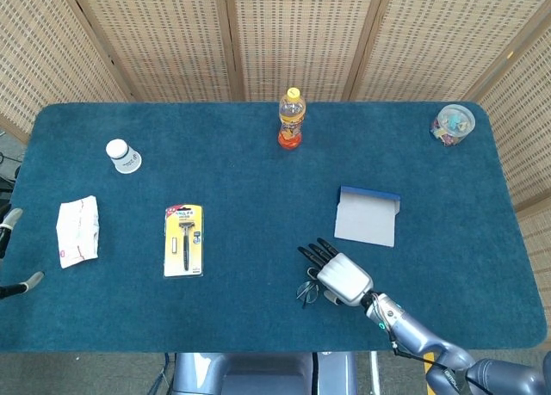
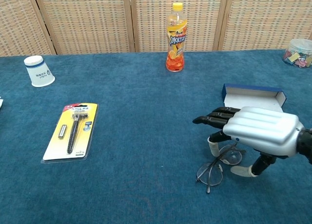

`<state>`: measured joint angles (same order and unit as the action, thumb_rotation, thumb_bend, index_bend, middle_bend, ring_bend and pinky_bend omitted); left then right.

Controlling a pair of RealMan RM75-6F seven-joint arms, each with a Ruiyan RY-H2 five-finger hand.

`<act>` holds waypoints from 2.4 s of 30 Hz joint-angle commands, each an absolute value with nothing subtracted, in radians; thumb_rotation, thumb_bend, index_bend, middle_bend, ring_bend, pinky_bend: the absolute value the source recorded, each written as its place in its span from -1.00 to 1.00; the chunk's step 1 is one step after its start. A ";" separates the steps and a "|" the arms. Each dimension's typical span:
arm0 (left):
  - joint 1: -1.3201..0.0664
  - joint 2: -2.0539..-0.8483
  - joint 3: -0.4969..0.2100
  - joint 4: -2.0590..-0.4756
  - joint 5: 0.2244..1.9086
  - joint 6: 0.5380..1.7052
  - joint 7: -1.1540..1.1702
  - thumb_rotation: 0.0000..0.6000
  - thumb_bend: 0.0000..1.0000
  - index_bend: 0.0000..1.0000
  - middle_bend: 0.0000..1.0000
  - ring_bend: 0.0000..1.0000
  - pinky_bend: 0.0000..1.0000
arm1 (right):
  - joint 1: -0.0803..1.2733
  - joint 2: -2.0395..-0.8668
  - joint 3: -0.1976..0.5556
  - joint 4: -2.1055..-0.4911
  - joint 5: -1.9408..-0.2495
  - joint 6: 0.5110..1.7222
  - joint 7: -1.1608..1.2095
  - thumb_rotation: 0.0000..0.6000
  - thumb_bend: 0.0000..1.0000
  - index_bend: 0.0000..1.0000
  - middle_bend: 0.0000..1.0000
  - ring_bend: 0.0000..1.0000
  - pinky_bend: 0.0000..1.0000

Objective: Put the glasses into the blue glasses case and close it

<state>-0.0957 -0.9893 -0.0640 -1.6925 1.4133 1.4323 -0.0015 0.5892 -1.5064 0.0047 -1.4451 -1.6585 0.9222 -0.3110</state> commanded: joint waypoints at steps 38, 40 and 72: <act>-0.116 -0.982 -0.075 -1.693 1.372 1.390 -0.006 1.00 -1.00 -1.00 -1.00 -1.00 -1.00 | 0.666 -1.517 0.187 -1.404 -1.297 0.896 -0.404 1.00 0.03 0.23 -0.90 -1.00 -0.94; -0.120 -0.983 -0.078 -1.693 1.362 1.381 -0.001 1.00 -1.00 -1.00 -1.00 -1.00 -1.00 | 0.681 -1.525 0.200 -1.379 -1.260 0.879 -0.420 1.00 0.03 0.23 -0.90 -1.00 -0.94; -0.161 -0.988 -0.093 -1.703 1.277 1.305 0.047 1.00 -1.00 -1.00 -1.00 -1.00 -1.00 | 0.775 -1.649 0.226 -1.072 -0.978 0.856 -0.621 1.00 -0.13 -0.51 -1.00 -1.00 -0.88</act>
